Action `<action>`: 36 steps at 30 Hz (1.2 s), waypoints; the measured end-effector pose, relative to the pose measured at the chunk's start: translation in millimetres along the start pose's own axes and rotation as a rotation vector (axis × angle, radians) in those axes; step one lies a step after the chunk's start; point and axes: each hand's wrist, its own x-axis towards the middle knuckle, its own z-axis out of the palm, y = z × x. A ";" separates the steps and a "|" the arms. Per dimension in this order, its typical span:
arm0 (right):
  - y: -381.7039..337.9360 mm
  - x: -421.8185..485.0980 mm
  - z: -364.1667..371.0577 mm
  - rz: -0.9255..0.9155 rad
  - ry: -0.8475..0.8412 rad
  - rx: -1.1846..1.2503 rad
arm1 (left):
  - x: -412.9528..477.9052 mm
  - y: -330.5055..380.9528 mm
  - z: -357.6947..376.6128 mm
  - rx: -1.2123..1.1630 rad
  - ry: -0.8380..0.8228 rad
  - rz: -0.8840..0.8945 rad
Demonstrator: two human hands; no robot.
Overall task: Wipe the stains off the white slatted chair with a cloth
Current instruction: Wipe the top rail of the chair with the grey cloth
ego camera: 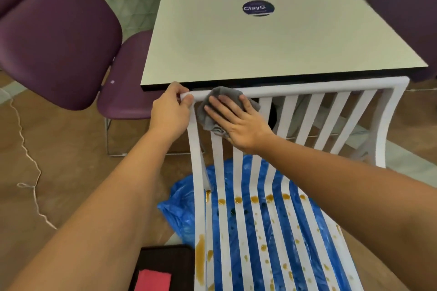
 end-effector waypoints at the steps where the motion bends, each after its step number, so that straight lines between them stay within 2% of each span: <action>1: -5.8 2.8 9.2 -0.003 0.019 -0.025 | 1.2 0.0 0.1 -0.004 0.005 0.015; 4: -41.9 -6.1 52.1 -0.079 -0.055 -0.014 | 3.2 -10.7 3.8 0.014 0.051 0.051; 9: -69.9 -73.2 100.3 -0.299 -0.351 0.033 | 2.4 -15.7 13.9 0.009 0.085 0.031; 15: 19.3 -66.8 66.1 -0.438 -0.218 -0.043 | 0.5 -11.5 14.4 0.002 0.086 -0.004; 21: 87.8 -91.0 35.0 -0.331 -0.141 -0.107 | 0.1 -3.2 22.6 0.015 0.123 -0.027; 28: 171.2 -147.6 9.2 -0.102 -0.010 -0.291 | 2.2 -0.7 24.0 0.030 0.115 -0.062; 32: 193.2 -199.1 -4.4 0.038 -0.124 -0.283 | -1.1 5.5 25.3 0.038 0.116 -0.074; 36: 204.9 -246.0 -16.1 0.165 -0.250 -0.146 | -4.8 10.7 23.6 0.056 0.116 -0.094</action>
